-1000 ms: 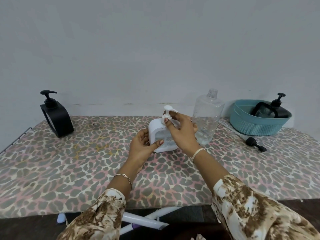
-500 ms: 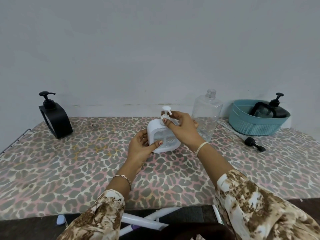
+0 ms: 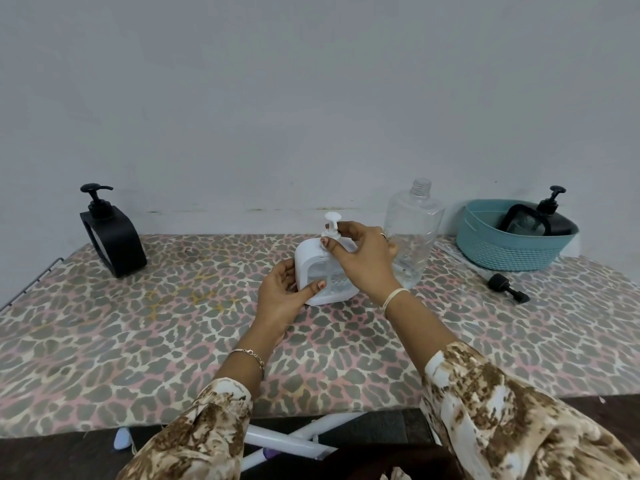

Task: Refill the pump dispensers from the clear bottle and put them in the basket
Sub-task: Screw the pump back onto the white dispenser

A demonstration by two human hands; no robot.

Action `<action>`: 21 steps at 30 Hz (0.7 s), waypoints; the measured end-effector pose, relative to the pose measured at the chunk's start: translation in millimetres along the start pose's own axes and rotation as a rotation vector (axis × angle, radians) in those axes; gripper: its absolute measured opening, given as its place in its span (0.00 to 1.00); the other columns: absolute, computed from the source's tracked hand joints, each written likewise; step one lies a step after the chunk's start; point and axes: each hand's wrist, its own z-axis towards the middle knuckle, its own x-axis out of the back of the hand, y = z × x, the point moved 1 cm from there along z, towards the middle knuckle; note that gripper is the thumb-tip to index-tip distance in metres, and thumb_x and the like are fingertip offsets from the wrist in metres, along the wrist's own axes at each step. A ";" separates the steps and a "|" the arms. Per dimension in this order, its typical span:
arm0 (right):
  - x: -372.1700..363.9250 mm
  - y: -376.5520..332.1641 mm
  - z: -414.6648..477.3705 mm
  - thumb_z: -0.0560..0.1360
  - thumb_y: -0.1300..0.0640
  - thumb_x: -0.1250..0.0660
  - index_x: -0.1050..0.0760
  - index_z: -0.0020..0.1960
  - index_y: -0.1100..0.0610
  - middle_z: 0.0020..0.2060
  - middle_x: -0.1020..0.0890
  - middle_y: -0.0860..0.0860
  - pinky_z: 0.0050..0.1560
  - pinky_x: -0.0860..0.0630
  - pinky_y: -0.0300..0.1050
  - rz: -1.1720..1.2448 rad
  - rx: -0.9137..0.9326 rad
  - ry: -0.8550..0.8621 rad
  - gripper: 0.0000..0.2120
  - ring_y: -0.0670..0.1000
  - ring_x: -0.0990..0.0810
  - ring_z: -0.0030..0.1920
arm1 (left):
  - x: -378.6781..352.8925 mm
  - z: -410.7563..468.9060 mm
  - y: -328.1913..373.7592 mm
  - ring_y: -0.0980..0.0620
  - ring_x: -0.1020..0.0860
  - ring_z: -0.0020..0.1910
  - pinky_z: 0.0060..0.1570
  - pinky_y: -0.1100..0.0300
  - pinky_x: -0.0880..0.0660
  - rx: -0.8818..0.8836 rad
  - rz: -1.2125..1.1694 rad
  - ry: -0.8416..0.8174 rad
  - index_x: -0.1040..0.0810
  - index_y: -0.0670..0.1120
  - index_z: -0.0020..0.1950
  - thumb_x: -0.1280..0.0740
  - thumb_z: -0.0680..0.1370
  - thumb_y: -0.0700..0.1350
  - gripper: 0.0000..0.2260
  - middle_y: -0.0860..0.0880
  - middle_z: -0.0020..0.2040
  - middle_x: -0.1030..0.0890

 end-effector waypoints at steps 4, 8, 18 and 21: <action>8.3 4.5 -6.2 0.74 0.48 0.30 0.27 0.68 0.55 0.62 0.22 0.49 0.67 0.32 0.53 0.180 0.023 -0.248 0.24 0.49 0.27 0.66 | 0.5 -2.0 1.8 0.51 0.19 0.56 0.57 0.50 0.22 0.015 -0.028 -0.018 0.26 0.42 0.64 0.20 0.64 0.40 0.31 0.46 0.58 0.19; 20.0 5.7 -12.7 0.74 0.51 0.28 0.33 0.70 0.55 0.66 0.27 0.49 0.68 0.33 0.45 0.225 0.034 -0.318 0.28 0.47 0.29 0.66 | 1.4 -8.0 9.8 0.48 0.20 0.58 0.60 0.47 0.23 0.032 -0.072 -0.066 0.27 0.41 0.65 0.19 0.60 0.44 0.35 0.44 0.59 0.19; 87.2 21.9 -15.9 0.68 0.57 0.23 0.22 0.62 0.56 0.54 0.16 0.50 0.53 0.20 0.46 0.439 -0.101 -0.520 0.23 0.50 0.18 0.55 | -20.5 -39.0 33.3 0.49 0.17 0.53 0.48 0.59 0.20 0.040 -0.099 -0.272 0.22 0.42 0.58 0.21 0.61 0.40 0.26 0.46 0.53 0.16; 114.3 27.0 -15.1 0.65 0.56 0.22 0.20 0.59 0.58 0.51 0.15 0.52 0.50 0.20 0.45 0.472 -0.123 -0.498 0.23 0.52 0.17 0.53 | -43.4 -46.3 42.2 0.50 0.17 0.53 0.47 0.61 0.20 0.024 -0.091 -0.325 0.21 0.43 0.56 0.22 0.64 0.38 0.22 0.48 0.51 0.15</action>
